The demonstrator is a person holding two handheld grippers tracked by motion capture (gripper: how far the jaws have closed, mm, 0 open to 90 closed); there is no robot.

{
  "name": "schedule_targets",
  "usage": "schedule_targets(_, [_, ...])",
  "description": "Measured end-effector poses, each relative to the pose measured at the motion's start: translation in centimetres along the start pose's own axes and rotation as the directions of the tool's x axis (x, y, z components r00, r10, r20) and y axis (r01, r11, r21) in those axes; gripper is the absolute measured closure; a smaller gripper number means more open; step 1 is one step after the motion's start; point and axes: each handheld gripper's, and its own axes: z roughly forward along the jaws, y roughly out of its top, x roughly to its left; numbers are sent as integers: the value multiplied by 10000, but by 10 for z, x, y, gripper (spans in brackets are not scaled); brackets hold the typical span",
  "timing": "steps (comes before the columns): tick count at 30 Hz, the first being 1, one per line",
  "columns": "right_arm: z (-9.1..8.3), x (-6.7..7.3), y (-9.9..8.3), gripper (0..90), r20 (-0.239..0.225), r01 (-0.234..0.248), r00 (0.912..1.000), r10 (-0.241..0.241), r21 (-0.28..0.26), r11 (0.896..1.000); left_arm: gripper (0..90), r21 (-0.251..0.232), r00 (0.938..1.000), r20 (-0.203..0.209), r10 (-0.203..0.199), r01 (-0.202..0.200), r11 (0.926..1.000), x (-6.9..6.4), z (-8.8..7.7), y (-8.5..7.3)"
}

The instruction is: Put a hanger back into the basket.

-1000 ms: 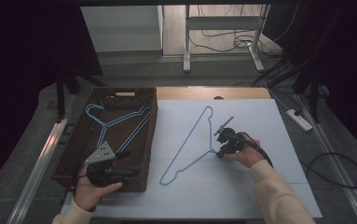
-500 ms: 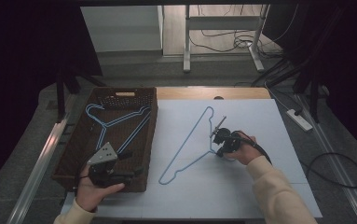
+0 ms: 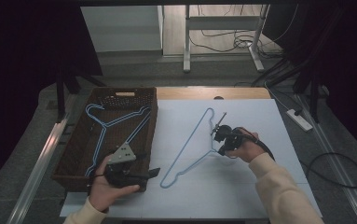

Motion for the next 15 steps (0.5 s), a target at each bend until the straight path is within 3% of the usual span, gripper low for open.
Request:
schedule_targets(7, [-9,2,4,866,81,48,10000,-48,-13,10000,271,933,9989,399,262,-298,9952,-21,36,15])
schedule_targets(10, [-10,1,5,866,75,58,10000,-58,67,10000,270,1456,9974,554,456,-533,9879,-29,56,20])
schedule_targets(15, [-10,1,5,866,66,51,10000,-51,87,9999,274,2494,9947,745,703,-869,9645,-39,102,26])
